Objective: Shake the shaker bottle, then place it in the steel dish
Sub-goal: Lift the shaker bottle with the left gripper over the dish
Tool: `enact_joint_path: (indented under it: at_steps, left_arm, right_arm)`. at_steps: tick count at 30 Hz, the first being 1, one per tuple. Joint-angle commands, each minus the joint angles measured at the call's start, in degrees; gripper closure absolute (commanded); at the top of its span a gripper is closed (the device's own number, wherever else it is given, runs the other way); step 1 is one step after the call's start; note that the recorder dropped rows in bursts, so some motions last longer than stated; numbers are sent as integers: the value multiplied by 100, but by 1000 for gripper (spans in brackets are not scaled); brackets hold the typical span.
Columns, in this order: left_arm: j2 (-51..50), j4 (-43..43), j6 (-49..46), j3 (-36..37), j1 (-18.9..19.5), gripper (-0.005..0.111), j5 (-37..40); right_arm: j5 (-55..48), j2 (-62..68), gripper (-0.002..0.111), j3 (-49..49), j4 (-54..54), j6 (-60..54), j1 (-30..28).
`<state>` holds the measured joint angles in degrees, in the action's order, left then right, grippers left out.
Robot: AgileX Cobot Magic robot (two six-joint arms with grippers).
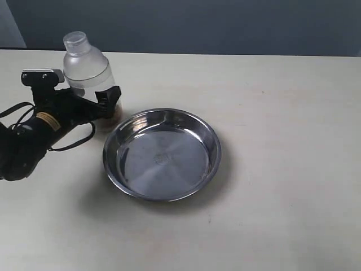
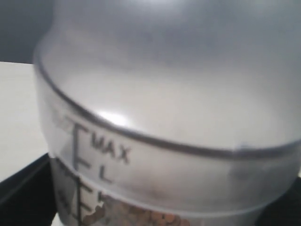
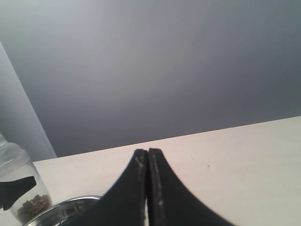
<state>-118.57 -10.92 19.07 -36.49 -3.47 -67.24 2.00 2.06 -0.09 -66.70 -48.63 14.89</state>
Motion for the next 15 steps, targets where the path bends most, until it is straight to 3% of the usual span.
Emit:
enact_joint_path:
  at_steps: [1,8,15]
  left_arm:
    - [681,-52,-537,213,-6,107,-272]
    - [2101,-779,-708,382,-106,107,-62]
    - [2859,-1492,82,397,-1006,107,1000]
  right_arm:
    - [-7,-21,109,9,-3,-20,-5]
    - [-7,-21,109,9,-3,-20,-5]
    - [-7,-21,109,9,-3,-20,-5]
